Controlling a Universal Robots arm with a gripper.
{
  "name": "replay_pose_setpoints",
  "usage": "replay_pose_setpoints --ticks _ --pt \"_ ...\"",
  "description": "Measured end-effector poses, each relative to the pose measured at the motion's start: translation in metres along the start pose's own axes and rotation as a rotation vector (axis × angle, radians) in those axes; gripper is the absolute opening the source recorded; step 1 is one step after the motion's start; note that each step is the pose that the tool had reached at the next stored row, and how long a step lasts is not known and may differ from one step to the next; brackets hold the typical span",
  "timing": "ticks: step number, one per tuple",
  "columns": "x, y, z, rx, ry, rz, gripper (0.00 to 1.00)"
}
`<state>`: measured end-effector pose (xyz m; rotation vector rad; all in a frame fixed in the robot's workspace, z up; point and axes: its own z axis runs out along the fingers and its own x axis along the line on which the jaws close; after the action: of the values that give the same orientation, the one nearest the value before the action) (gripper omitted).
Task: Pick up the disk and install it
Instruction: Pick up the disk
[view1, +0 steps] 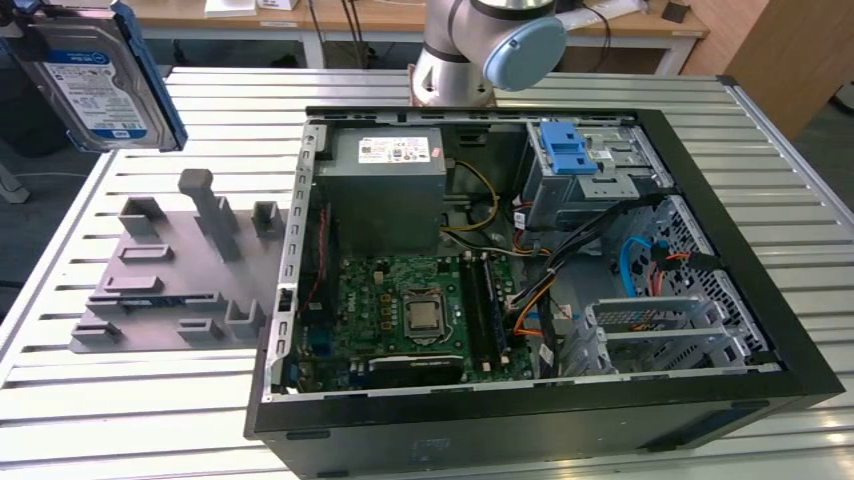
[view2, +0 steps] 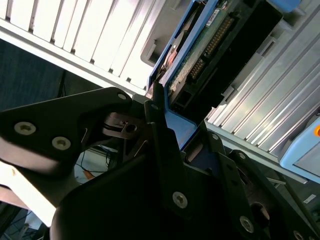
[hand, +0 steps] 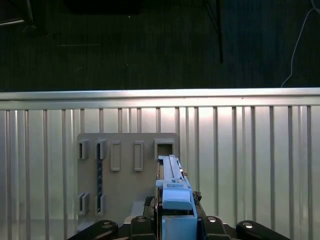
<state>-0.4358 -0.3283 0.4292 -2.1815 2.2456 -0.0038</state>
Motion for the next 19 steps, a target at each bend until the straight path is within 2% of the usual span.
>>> replay_pose_setpoints --ticks 9,19 --pt "-0.0001 -0.0001 -0.0080 0.0001 0.0000 0.000 0.36" --pt "-0.0001 -0.0002 -0.0210 0.0000 0.0000 0.000 0.36"
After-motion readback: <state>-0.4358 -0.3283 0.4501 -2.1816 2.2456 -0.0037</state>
